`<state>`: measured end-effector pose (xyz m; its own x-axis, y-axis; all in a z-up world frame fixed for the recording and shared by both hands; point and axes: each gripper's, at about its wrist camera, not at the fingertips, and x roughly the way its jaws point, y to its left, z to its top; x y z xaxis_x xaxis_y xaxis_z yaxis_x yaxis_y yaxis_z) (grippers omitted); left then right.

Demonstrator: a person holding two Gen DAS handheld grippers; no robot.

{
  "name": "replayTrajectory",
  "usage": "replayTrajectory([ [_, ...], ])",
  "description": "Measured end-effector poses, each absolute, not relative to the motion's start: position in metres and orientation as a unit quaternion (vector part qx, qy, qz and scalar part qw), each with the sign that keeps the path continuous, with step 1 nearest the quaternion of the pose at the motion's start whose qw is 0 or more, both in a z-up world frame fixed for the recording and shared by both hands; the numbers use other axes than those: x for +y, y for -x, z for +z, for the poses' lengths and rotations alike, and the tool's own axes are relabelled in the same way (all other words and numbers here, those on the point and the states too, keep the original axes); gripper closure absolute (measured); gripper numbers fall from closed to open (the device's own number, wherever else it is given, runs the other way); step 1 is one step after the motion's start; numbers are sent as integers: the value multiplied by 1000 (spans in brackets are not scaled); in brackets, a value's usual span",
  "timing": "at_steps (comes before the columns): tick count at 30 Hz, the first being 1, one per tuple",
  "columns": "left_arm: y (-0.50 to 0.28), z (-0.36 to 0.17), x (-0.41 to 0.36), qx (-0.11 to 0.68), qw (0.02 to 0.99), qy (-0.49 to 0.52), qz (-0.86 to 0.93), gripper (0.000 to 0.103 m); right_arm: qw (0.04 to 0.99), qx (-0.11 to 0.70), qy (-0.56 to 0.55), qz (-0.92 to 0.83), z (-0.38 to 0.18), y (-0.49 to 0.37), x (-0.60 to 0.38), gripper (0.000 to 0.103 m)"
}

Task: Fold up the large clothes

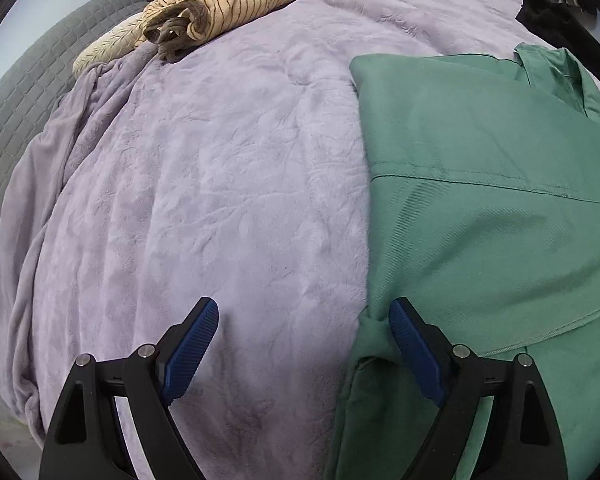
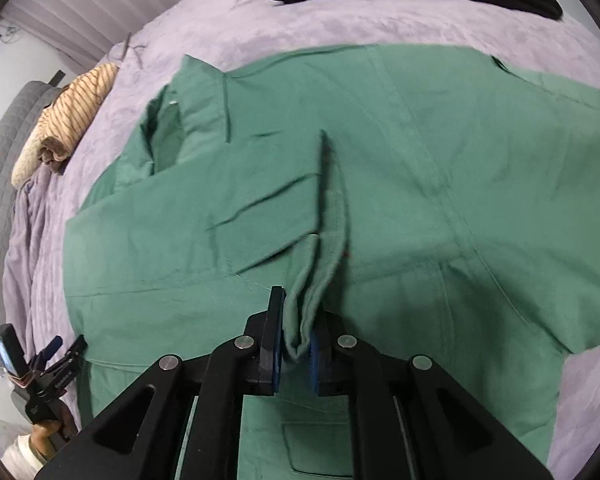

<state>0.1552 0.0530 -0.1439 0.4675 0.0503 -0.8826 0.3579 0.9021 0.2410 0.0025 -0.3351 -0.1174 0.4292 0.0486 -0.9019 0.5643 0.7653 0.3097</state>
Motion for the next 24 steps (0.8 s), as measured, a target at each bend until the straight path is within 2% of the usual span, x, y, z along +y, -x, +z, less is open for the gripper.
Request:
replayTrajectory([
  [1,-154,-141,58,509,831,-205,-92,14,790,500,-312,-167,-116,7,-339,86],
  [6,-152,-124,80,540,818,-164,-111,14,774,493,-351,-187,-107,49,-346,83],
  [7,-151,-121,83,546,816,-155,-113,14,773,493,-352,-188,-105,55,-343,76],
  [8,-150,-118,84,552,813,-145,-117,14,772,495,-351,-190,-102,62,-340,57],
  [10,-145,-112,82,559,808,-134,-128,14,772,492,-357,-186,-100,75,-333,38],
  [15,-123,-95,52,551,807,-137,-163,14,765,494,-375,-174,-99,98,-320,38],
  [18,-108,-85,27,545,810,-128,-174,14,765,491,-382,-168,-95,107,-315,26],
  [24,-78,-84,-39,551,793,-148,-214,14,766,471,-404,-168,-86,132,-327,21],
])
